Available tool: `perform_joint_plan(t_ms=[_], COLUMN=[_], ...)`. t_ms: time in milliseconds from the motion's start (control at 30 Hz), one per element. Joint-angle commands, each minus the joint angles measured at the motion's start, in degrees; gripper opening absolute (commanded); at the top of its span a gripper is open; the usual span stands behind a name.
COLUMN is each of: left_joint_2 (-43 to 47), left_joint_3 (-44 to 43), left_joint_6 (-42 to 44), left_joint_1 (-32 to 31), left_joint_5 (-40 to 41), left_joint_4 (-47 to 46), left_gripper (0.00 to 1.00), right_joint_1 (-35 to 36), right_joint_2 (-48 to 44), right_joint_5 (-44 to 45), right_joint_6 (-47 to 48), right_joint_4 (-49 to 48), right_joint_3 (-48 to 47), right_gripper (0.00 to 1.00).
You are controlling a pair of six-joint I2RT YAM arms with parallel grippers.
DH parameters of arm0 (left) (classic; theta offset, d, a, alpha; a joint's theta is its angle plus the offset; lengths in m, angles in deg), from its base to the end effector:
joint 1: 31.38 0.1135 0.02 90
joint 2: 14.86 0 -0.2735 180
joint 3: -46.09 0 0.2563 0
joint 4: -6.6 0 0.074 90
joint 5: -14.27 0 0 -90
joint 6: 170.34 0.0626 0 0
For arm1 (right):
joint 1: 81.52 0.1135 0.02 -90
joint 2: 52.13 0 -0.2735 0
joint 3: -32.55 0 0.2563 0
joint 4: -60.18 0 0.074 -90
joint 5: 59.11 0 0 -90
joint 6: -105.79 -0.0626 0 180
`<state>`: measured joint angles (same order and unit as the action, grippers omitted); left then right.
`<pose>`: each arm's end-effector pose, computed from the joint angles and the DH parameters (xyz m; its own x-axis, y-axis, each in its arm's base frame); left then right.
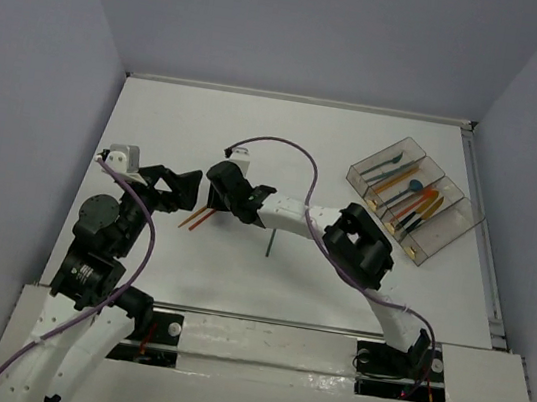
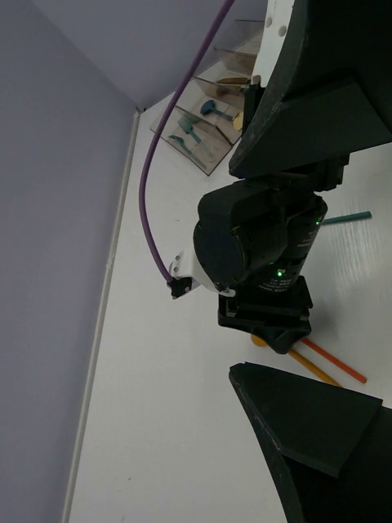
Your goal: Sort the eating utensils into containers
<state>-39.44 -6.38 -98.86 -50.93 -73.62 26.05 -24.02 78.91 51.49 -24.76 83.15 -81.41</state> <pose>0.1260 -0.0423 0.3672 0.0358 -0.3496 -0.9362 0.3285 0.8889 -0.3193 0.3120 0.4487 0.1592 -0.6819 0.0623 -0.7288 -0.2651 0.9076 0.3256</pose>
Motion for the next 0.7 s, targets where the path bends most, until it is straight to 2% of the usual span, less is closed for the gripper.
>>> perform_joint_plan(t_ms=[0, 333, 533, 567, 667], left_joint_2=[0.3, 0.1, 0.1, 0.1, 0.1], left_joint_3=[-0.6, -0.5, -0.4, -0.4, -0.5], left_joint_6=[0.1, 0.0, 0.0, 0.0, 0.0], left_joint_1=[-0.4, -0.4, -0.4, -0.4, -0.4], left_joint_5=[0.0, -0.4, -0.4, -0.4, -0.4], left_joint_4=[-1.3, -1.3, -1.3, -1.3, -1.3], left_gripper=[0.99, 0.99, 0.99, 0.99, 0.99], right_joint_1=[0.7, 0.7, 0.7, 0.7, 0.7], right_joint_2=[2.5, 6.3, 14.8, 15.8, 17.9], right_joint_5=[0.5, 0.1, 1.5, 1.8, 2.9], right_joint_6=[-0.6, -0.6, 3.2, 3.6, 5.0], right_joint_4=[0.7, 1.6, 8.8, 9.7, 10.4], right_joint_3=[-4.6, -7.9, -19.5, -21.8, -23.7], right_gripper=[0.45, 0.45, 0.45, 0.40, 0.37])
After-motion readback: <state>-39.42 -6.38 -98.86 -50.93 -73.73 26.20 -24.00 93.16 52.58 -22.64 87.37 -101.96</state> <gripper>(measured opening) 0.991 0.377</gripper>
